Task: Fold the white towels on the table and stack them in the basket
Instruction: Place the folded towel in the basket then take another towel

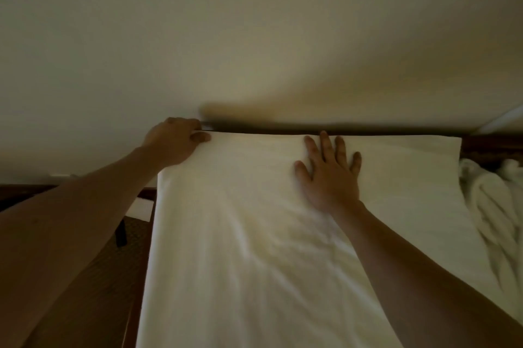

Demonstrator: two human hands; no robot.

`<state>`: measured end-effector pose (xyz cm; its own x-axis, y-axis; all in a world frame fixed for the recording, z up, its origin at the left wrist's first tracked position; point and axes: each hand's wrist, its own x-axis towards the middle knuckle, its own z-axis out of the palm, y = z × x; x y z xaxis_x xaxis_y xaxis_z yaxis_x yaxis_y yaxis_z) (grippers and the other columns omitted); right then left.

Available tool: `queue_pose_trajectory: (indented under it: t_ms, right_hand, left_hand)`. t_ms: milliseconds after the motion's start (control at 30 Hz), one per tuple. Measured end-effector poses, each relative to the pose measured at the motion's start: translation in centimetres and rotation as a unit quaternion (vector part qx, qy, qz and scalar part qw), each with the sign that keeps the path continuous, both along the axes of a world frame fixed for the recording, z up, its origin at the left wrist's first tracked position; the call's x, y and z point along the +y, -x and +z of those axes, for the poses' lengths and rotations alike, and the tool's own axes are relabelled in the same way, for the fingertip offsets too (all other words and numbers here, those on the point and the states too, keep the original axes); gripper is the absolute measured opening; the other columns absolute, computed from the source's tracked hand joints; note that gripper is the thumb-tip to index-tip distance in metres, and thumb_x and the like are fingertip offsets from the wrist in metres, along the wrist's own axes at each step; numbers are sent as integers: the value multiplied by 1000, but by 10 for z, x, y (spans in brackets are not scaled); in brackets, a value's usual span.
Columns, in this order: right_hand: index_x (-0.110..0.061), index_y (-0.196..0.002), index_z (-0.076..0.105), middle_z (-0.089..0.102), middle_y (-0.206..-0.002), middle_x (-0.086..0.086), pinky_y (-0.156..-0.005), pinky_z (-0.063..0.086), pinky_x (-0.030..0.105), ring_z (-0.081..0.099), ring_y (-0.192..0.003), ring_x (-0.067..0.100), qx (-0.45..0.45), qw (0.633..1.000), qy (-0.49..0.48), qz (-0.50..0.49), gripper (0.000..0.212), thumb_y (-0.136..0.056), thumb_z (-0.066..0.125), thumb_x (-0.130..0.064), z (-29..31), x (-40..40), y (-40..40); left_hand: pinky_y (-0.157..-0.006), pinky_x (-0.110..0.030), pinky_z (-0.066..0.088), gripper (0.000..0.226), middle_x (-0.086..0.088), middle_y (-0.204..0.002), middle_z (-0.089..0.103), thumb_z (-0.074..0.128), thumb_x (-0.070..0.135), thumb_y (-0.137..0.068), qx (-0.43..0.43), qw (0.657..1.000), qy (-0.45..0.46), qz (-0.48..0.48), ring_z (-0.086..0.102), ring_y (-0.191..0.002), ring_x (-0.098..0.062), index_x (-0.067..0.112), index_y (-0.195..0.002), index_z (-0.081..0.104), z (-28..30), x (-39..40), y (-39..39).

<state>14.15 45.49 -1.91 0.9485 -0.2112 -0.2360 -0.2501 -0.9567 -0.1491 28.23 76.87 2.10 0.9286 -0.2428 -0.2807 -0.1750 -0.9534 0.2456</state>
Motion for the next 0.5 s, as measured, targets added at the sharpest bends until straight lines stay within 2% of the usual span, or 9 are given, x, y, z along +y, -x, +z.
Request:
queue_pose_trajectory:
  t_ms: [167, 267, 333, 400, 500]
  right_hand:
    - [-42, -160, -1, -12, -170, -6, -122, -6, 62, -12, -157, 27, 5, 1000, 8, -19, 69, -98, 13, -67, -2, -2, -12]
    - [-41, -160, 2, -9, -171, -6, -122, -5, 63, -9, -157, 27, 10, 1000, 13, -17, 69, -98, 15, -67, -3, -3, -15]
    - [-41, -160, 3, -9, -171, -5, -121, -5, 64, -10, -157, 28, 26, 999, 6, -22, 69, -98, 18, -66, -2, -6, -21]
    - [-37, -162, 7, -8, -171, -1, -120, -5, 66, -8, -157, 30, 24, 999, -5, -30, 68, -100, 24, -62, 1, -4, -21]
    - [-28, -162, 17, -2, -172, 4, -121, -1, 67, -3, -157, 32, -34, 999, -9, -30, 63, -105, 30, -50, 11, 20, 10]
  left_hand:
    - [-92, -42, 50, 64, -12, -128, 65, 64, 67, -88, -25, 993, 72, 85, 59, -118, -36, 21, -132, 63, -8, -1, -16]
    - [-89, -40, 50, 64, -7, -121, 68, 69, 66, -84, -61, 978, 134, 147, 61, -113, -32, 18, -126, 63, -13, 3, -6]
    - [-88, -42, 50, 64, -11, -121, 65, 67, 64, -87, -77, 962, 172, 196, 60, -113, -34, 17, -129, 55, -11, 4, 8]
    - [-92, -44, 48, 63, -16, -130, 60, 63, 57, -93, -70, 952, 194, 226, 57, -119, -38, 20, -141, 44, -6, 7, 38]
    - [-91, -49, 48, 63, -17, -133, 57, 55, 50, -99, -59, 953, 182, 237, 56, -118, -41, 25, -150, 28, -1, 16, 115]
